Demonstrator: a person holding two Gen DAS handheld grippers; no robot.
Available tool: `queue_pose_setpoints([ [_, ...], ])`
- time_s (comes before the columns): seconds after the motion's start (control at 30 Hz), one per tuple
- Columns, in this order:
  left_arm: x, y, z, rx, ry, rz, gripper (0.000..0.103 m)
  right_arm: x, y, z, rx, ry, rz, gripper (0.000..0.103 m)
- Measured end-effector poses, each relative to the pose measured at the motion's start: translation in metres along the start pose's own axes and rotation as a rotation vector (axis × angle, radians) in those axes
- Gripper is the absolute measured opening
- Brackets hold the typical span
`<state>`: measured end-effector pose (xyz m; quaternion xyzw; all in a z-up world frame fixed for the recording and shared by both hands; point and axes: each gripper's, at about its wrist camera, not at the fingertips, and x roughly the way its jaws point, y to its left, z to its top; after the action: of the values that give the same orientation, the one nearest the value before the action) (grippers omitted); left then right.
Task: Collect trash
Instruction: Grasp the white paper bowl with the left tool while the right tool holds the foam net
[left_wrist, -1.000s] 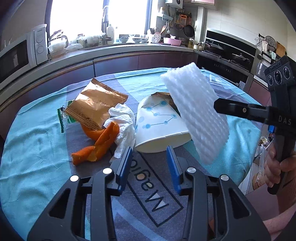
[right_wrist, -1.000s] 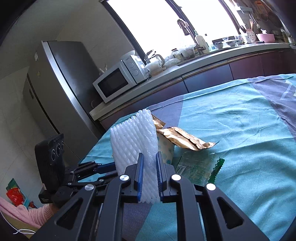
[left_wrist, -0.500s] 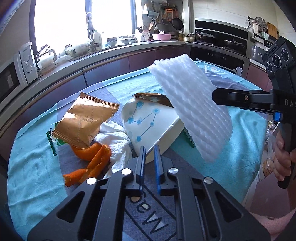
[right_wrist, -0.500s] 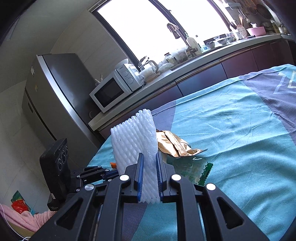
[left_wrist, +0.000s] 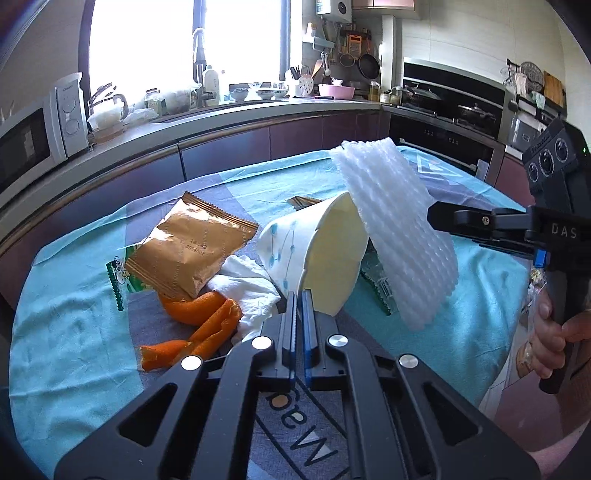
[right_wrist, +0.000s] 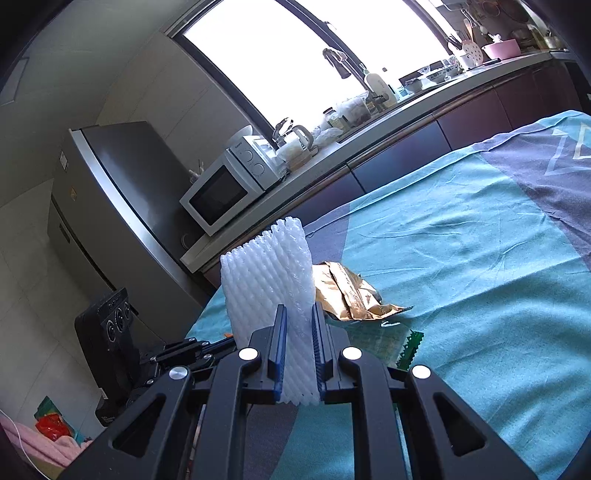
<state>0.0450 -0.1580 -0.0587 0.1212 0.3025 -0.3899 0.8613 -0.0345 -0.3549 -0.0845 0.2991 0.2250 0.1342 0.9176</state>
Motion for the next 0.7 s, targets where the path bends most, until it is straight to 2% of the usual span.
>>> queue_pose_setpoints([
  [0.27, -0.04, 0.042, -0.01, -0.156, -0.045, -0.038, 0.003, 0.006, 0.015, 0.006, -0.013, -0.001, 0.056, 0.012],
  [0.43, -0.075, 0.064, -0.023, -0.195, -0.077, -0.029, 0.001, 0.02, 0.034, 0.008, -0.034, 0.03, 0.091, 0.012],
  [0.6, -0.085, 0.072, -0.04, -0.189, -0.044, -0.019, 0.001, 0.042, 0.045, 0.0, -0.051, 0.09, 0.099, 0.013],
  [0.7, -0.082, 0.072, -0.046, -0.187, -0.003, -0.062, 0.013, 0.053, 0.047, -0.004, -0.045, 0.121, 0.099, 0.013],
])
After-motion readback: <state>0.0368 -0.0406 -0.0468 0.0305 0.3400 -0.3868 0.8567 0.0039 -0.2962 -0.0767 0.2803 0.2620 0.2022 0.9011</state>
